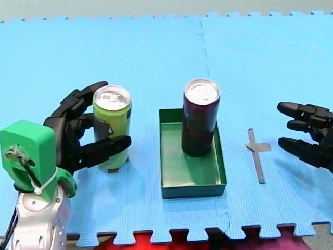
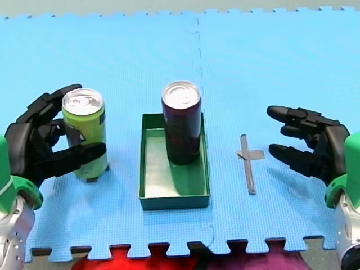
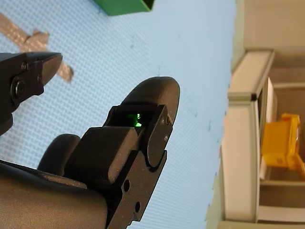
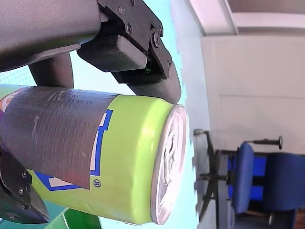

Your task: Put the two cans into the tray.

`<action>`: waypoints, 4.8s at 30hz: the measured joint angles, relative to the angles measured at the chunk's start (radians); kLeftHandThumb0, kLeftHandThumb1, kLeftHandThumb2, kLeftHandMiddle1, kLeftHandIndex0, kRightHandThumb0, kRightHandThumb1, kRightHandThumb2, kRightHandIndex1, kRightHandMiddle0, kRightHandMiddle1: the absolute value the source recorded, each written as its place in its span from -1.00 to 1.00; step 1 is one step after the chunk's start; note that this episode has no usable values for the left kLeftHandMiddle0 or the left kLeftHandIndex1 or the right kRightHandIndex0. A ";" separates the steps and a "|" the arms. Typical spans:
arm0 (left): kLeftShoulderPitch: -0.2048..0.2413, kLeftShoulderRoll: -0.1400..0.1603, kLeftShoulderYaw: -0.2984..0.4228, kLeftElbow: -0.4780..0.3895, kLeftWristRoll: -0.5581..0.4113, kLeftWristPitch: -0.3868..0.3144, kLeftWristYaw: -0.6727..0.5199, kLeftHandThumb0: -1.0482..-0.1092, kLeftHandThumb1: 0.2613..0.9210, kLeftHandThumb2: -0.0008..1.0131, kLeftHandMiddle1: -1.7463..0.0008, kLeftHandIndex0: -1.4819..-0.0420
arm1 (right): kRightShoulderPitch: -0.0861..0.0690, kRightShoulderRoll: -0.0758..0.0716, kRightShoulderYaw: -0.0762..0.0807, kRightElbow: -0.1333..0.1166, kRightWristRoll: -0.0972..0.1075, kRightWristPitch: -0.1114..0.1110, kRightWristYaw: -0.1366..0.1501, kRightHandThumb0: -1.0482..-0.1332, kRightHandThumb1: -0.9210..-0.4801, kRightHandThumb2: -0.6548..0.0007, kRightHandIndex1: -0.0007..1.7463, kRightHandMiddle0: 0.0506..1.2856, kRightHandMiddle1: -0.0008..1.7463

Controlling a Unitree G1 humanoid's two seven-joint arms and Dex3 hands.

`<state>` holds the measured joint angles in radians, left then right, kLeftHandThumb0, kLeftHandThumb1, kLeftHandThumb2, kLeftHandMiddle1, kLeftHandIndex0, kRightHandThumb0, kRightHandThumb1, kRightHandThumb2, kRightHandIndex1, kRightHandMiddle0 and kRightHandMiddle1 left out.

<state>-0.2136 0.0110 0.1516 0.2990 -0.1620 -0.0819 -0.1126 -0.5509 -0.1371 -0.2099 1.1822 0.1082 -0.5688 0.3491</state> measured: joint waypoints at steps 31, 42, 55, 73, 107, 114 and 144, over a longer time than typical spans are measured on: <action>0.110 -0.038 -0.090 -0.511 -0.030 0.099 0.000 0.63 0.71 -1.00 -1.00 0.31 | 0.000 0.000 0.016 -0.011 -0.003 0.016 -0.018 0.03 -0.65 1.00 0.68 0.62 -1.00; 0.097 -0.062 -0.131 -0.536 -0.018 0.116 0.026 0.63 0.68 -1.00 -1.00 0.29 | -0.001 0.002 0.019 -0.012 -0.005 0.021 -0.025 0.03 -0.66 1.00 0.69 0.63 -1.00; 0.115 -0.120 -0.192 -0.486 0.022 0.061 0.053 0.64 0.67 -1.00 -1.00 0.29 | 0.000 0.003 0.019 -0.016 -0.005 0.021 -0.029 0.04 -0.65 1.00 0.67 0.62 -1.00; 0.118 -0.172 -0.179 -0.393 -0.009 0.022 0.060 0.63 0.68 -0.99 -1.00 0.30 | 0.001 0.003 0.015 -0.016 -0.004 0.018 -0.027 0.04 -0.65 1.00 0.67 0.63 -1.00; 0.105 -0.216 -0.198 -0.300 -0.011 -0.026 0.053 0.64 0.68 -1.00 -1.00 0.32 | 0.001 0.003 0.013 -0.025 0.000 0.008 -0.030 0.03 -0.67 1.00 0.66 0.63 -1.00; 0.098 -0.223 -0.210 -0.262 0.013 -0.058 0.054 0.65 0.67 -1.00 -1.00 0.32 | 0.001 0.003 0.013 -0.024 0.000 0.008 -0.033 0.02 -0.66 1.00 0.66 0.63 -1.00; 0.094 -0.226 -0.217 -0.171 0.014 -0.143 0.045 0.66 0.66 -1.00 -1.00 0.32 | 0.002 0.004 0.015 -0.032 -0.002 0.004 -0.053 0.00 -0.65 1.00 0.65 0.64 -1.00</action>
<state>-0.1201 -0.2148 -0.0655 0.1278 -0.1483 -0.2248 -0.0675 -0.5491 -0.1336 -0.1947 1.1501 0.1062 -0.5644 0.2962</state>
